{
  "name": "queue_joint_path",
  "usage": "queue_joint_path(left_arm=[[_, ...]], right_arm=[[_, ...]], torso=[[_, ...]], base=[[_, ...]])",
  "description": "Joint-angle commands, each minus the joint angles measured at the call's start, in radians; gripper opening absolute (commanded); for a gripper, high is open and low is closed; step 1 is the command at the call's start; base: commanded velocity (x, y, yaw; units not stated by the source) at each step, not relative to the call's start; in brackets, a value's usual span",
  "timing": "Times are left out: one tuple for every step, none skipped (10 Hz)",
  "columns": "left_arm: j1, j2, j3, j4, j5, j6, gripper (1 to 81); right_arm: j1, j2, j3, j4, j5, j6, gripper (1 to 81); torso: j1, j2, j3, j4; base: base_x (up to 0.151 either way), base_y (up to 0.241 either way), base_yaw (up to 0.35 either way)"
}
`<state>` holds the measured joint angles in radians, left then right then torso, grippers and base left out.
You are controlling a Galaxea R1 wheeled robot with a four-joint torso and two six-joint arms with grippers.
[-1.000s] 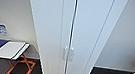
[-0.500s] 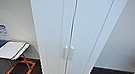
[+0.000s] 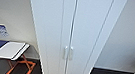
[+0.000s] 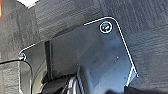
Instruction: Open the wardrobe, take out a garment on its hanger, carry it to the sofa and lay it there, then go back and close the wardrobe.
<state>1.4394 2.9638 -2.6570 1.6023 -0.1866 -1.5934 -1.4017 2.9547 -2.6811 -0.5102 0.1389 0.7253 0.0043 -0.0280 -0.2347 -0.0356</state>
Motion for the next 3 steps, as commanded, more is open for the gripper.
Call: queue_joint_path(left_arm=[[0.014, 0.015, 0.003, 0.019, 0.073, 0.016, 81.1], [0.025, 0.038, 0.003, 0.019, 0.134, 0.015, 81.1], [0.026, 0.077, 0.003, 0.016, 0.212, 0.015, 81.1]], right_arm=[[-0.041, 0.019, -0.015, -0.031, -0.039, -0.010, 81.1], [-0.056, 0.020, -0.011, -0.040, -0.039, -0.015, 81.1], [-0.067, 0.035, -0.015, -0.065, -0.051, -0.029, 81.1]], torso=[[0.000, 0.000, 0.000, 0.000], [0.000, 0.000, 0.000, 0.000], [0.000, 0.000, 0.000, 0.000]], base=[[0.000, 0.000, 0.000], [0.000, 0.000, 0.000], [0.000, 0.000, 0.000]])
